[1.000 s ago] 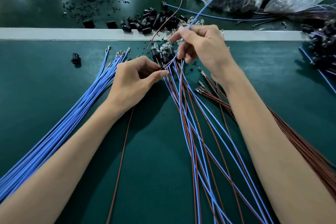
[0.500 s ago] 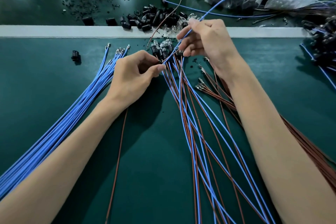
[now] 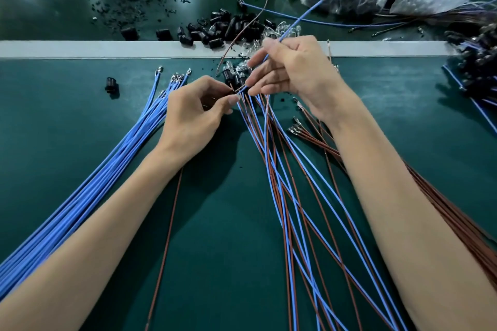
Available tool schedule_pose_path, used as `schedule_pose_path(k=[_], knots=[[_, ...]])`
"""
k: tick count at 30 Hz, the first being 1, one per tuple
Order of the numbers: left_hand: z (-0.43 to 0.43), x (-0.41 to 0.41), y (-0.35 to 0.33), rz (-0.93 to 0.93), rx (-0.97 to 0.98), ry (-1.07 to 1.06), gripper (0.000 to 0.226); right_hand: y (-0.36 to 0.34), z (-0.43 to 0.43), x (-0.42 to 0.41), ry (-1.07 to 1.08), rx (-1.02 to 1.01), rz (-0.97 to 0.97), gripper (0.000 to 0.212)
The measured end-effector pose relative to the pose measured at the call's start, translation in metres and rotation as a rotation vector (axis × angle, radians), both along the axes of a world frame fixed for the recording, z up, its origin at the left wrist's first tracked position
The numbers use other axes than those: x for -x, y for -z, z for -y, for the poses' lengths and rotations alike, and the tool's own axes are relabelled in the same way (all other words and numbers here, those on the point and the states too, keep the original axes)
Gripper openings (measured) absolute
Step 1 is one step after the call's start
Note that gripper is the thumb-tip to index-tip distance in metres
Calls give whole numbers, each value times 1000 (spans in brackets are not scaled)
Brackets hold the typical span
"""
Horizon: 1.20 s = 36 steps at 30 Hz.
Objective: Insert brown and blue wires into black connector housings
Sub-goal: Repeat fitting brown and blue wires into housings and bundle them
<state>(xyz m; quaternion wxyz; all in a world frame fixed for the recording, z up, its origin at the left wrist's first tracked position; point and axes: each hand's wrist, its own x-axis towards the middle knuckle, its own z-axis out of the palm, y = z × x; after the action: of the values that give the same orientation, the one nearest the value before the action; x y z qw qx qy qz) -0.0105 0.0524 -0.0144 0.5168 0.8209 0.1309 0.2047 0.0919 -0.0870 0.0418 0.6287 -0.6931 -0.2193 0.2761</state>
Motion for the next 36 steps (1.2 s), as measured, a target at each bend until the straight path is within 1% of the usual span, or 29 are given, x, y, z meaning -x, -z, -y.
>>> schedule_pose_path(k=[3, 4, 7, 8, 13, 17, 21, 24, 27, 32, 36], knots=[[-1, -1, -5, 17, 61, 24, 10, -3, 7, -8, 29, -105, -104, 37], [-2, -1, -6, 25, 68, 27, 12, -3, 9, -11, 37, -92, -86, 37], [-2, 1, -5, 14, 71, 37, 13, 1, 12, -14, 41, 52, 82, 36], [-2, 1, -4, 7, 79, 35, 12, 2, 12, -14, 26, 85, 108, 35], [-2, 2, -7, 30, 235, 47, 3, 3, 15, -17, -18, 127, 63, 37], [-2, 4, -14, 2, 331, 117, 7, 3, 15, -15, -15, 74, 37, 35], [-4, 4, -20, -44, 356, 172, 4, 4, 13, -13, 22, -36, 28, 29], [-4, 5, -20, -67, 349, 183, 2, 6, 12, -10, -60, -31, 34, 24], [-4, 6, -19, -86, 336, 179, 2, 9, 13, -9, -97, -10, 47, 24], [-5, 5, -23, -74, 370, 167, 4, 9, 13, -11, -49, -187, -65, 26], [-2, 7, -25, -77, 399, 172, 3, 15, 8, -6, -61, -197, -52, 21]])
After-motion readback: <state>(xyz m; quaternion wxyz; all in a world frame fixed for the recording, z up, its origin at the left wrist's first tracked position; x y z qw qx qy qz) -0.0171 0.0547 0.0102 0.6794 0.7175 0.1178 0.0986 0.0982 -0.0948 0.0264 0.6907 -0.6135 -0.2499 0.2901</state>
